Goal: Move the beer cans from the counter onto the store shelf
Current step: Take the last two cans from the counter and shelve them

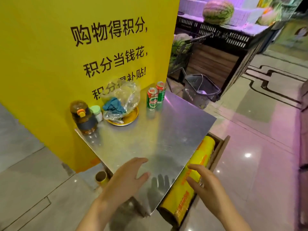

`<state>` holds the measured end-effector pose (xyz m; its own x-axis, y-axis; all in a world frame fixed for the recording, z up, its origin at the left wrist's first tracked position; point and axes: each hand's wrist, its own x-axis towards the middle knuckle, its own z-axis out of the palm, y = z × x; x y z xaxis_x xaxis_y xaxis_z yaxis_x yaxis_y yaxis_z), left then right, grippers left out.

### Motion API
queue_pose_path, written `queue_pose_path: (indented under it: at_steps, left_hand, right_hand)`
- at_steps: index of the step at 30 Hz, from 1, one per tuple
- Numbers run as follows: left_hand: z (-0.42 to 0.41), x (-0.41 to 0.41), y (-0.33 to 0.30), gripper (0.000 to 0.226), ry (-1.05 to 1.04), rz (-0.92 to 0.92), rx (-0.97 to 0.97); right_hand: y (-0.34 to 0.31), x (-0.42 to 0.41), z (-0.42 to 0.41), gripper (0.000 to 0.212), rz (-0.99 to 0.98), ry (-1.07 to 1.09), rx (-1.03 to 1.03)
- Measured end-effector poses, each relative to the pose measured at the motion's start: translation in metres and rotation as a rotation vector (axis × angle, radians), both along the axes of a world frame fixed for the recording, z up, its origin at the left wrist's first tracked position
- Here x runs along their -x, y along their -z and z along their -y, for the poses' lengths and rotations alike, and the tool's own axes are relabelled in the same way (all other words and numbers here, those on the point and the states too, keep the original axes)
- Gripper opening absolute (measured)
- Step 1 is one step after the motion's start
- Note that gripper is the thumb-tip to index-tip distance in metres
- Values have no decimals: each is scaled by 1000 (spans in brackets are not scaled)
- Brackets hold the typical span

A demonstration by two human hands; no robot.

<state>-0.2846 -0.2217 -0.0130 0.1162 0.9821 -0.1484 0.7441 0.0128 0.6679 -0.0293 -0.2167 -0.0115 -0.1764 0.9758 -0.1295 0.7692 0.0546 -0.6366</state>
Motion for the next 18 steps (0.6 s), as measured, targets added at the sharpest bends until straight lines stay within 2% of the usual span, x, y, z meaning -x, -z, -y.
queue_pose_path:
  at_steps: [4,8,14,18]
  left_hand:
    - [-75,-23,5,47,-5,2,-19]
    - [-134,-36,28,44,-163,29,14]
    - [-214,-55,48,50,-364,128,167]
    - [-266,-62,54,52,-526,199,190]
  right_hand:
    - [12,-16,-79,31,9,-50,-2]
    - [26,-26,-173,34,-13,-152,52]
    - [49,-18,-319,43,-185,-224,174]
    - [66,-2,-399,50,-234,-283,244]
